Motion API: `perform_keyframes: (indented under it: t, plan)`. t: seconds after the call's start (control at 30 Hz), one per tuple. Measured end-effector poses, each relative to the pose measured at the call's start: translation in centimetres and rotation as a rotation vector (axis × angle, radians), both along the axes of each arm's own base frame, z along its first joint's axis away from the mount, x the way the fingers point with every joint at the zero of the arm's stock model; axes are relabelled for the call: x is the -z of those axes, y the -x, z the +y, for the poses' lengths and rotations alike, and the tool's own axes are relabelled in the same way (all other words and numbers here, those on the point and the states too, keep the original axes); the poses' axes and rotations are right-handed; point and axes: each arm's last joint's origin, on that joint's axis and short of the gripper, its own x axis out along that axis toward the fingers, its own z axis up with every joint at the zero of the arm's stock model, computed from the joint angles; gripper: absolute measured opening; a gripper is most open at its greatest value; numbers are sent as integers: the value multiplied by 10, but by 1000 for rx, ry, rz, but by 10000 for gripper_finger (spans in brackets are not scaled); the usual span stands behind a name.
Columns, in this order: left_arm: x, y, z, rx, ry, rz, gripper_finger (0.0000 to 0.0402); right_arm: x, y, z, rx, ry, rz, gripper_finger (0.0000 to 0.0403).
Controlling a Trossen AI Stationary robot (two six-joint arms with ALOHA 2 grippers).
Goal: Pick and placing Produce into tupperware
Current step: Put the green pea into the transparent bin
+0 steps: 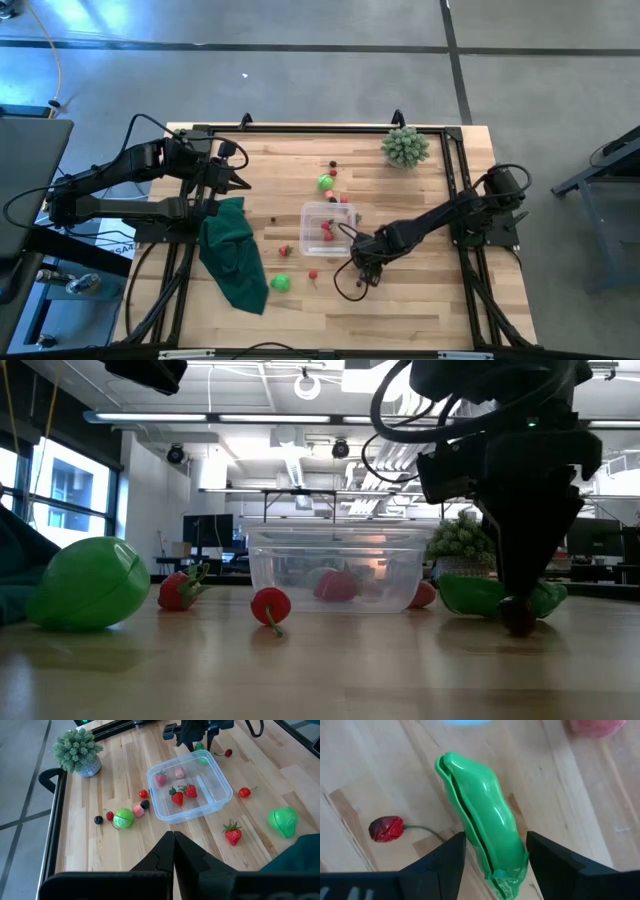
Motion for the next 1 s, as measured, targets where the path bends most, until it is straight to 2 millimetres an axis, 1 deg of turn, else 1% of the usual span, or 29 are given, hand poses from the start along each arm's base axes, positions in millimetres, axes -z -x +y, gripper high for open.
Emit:
perform_keyframes:
  t: [0.27, 0.43, 0.83, 1.0]
  plan:
    - [0, 0, 0, 0, 0, 0, 1, 0, 1, 0, -16, 8, 5, 197]
    - [0, 0, 0, 0, 0, 0, 1, 7, -1, 0, -17, 9, 21, 185]
    - [0, 0, 0, 0, 0, 0, 1, 7, -2, 1, -17, 16, 8, 177]
    - [0, 0, 0, 0, 0, 0, 1, 7, -4, 1, -11, 9, -11, 159]
